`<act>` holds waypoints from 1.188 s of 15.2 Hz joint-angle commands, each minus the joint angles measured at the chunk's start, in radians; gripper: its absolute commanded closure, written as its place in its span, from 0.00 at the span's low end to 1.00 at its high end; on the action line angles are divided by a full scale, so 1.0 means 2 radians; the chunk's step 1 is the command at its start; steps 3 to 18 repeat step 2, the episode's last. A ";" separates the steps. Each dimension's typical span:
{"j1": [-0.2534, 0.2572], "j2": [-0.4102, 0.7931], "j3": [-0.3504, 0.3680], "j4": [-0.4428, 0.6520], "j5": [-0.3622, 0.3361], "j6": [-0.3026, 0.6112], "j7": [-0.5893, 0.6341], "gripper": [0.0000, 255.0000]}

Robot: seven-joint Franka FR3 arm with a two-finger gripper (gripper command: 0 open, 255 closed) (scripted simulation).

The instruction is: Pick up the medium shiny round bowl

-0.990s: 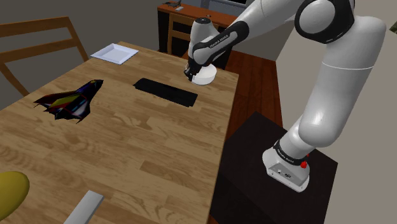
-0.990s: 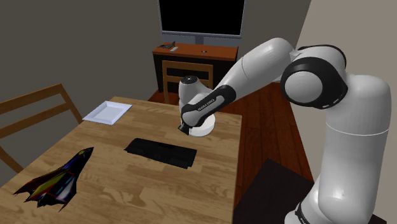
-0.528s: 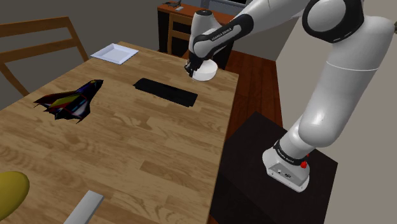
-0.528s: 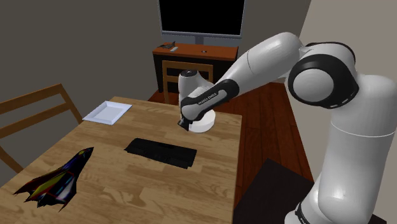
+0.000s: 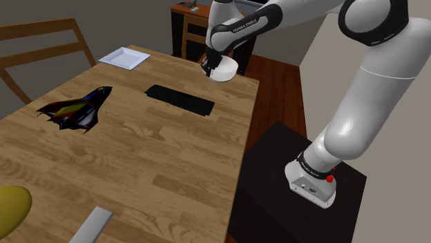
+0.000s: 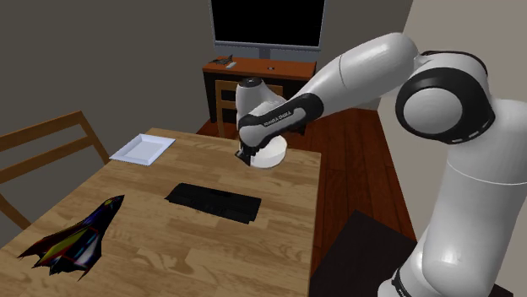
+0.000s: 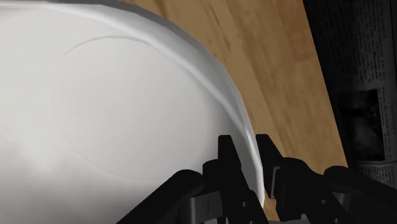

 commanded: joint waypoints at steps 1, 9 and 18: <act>0.000 -0.003 0.000 0.004 0.001 -0.007 -0.001 1.00; 0.000 -0.003 0.000 0.004 0.001 -0.007 -0.001 1.00; 0.000 -0.003 0.000 0.004 0.001 -0.007 -0.001 1.00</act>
